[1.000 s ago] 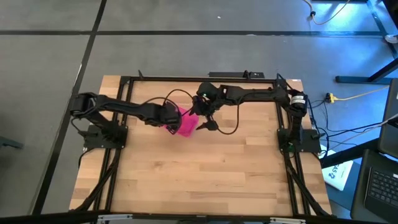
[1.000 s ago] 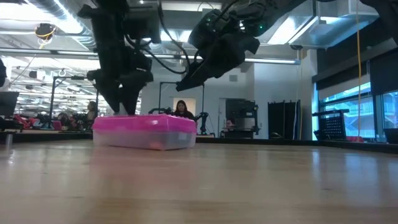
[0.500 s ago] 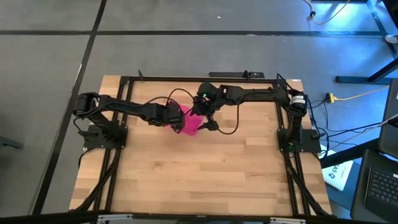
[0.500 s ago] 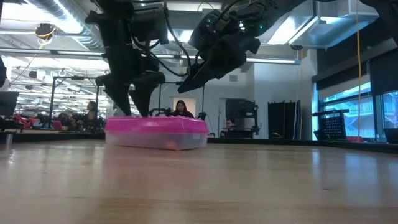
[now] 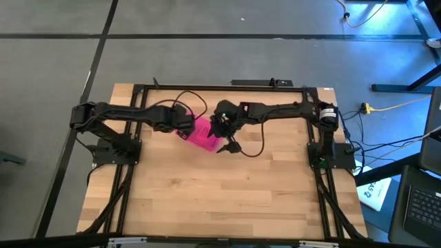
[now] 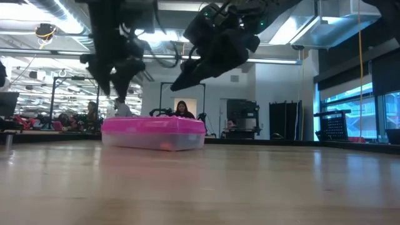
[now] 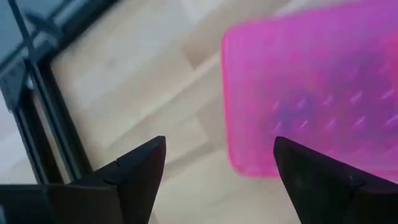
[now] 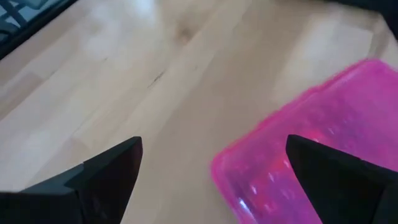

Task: Pack school essentials
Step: Adjust the pink supply box

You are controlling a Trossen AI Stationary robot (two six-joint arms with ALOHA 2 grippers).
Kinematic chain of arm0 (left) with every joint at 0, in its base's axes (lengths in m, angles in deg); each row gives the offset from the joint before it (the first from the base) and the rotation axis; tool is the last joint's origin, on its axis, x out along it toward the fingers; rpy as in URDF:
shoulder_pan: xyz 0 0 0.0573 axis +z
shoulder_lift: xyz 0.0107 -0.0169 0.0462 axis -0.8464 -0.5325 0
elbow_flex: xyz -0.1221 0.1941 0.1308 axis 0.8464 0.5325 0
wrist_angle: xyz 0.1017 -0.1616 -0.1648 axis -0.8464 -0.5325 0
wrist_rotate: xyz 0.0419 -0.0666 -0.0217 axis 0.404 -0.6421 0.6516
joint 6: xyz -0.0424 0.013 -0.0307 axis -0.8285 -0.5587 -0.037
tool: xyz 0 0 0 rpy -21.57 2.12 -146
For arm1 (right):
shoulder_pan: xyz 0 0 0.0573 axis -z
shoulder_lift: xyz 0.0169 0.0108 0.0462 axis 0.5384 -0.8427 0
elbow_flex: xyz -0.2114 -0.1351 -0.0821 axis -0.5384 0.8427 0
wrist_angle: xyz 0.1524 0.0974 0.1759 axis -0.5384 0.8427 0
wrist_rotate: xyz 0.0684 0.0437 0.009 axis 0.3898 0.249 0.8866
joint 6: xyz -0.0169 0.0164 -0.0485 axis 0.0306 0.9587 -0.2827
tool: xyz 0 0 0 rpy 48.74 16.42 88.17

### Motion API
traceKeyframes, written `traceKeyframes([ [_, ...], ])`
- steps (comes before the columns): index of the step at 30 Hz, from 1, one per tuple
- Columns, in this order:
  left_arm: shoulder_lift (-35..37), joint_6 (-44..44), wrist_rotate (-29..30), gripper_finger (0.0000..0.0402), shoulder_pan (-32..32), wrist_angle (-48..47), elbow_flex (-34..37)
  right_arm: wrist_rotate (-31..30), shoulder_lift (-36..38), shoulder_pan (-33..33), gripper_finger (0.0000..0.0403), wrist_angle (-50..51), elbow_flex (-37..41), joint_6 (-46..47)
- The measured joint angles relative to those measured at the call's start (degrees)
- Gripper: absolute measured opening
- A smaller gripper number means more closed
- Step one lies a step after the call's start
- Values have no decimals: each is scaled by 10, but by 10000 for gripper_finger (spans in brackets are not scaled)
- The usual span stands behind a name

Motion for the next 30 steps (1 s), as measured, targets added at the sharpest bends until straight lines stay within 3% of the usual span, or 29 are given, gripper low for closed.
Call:
traceKeyframes([
  [4,-4,-12,-33,294,19,10,39,1,-11,-9,399,-11,0,1],
  [13,-3,-30,-35,294,32,39,112,2,-50,-9,399,-16,0,12],
  [22,-3,-12,-33,294,32,95,152,-75,-59,-1,399,-7,-1,53],
  [30,-3,34,-43,294,15,166,157,-85,-56,14,399,26,-2,65],
])
